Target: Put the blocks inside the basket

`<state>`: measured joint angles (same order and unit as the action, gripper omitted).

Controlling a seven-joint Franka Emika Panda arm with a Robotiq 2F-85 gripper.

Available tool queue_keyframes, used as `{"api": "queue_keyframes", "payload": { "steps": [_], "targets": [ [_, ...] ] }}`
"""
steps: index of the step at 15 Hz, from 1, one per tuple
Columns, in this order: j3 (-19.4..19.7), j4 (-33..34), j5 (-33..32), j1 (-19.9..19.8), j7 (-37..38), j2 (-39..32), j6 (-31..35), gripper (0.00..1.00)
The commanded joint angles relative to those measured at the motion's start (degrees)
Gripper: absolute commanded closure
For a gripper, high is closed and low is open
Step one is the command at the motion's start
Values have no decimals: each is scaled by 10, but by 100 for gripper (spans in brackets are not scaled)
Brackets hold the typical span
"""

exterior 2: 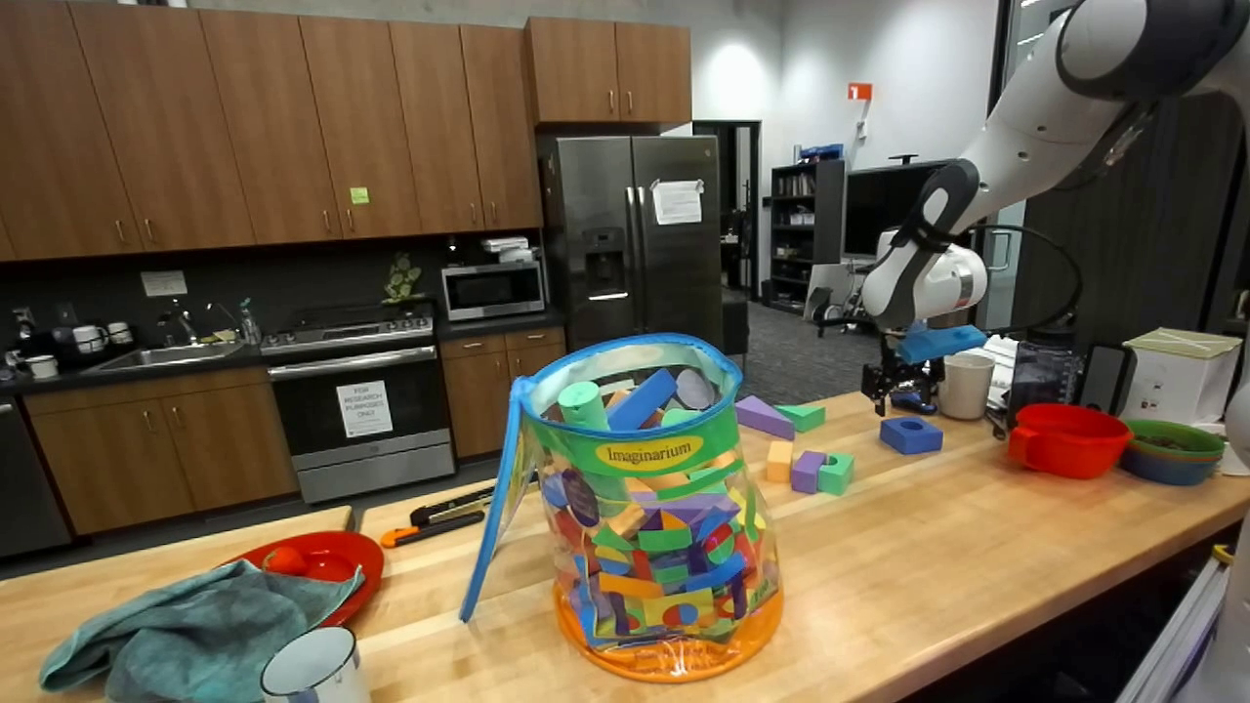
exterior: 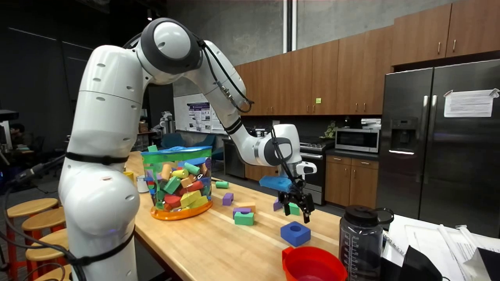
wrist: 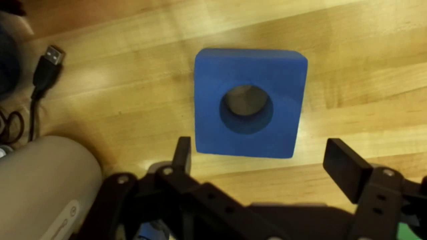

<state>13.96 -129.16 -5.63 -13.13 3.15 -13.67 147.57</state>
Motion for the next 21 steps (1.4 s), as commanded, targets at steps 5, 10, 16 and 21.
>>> {"api": "queue_keyframes", "payload": {
  "steps": [5, 10, 16, 21],
  "targets": [
    [-16, -83, 11, 3, -50, 16, 94, 0],
    [-50, -123, 54, -2, -86, 15, 175, 0],
    [-54, -125, 62, 2, -83, 11, 206, 32],
    [-28, -113, 35, 15, -63, 18, 211, 71]
  ]
}}
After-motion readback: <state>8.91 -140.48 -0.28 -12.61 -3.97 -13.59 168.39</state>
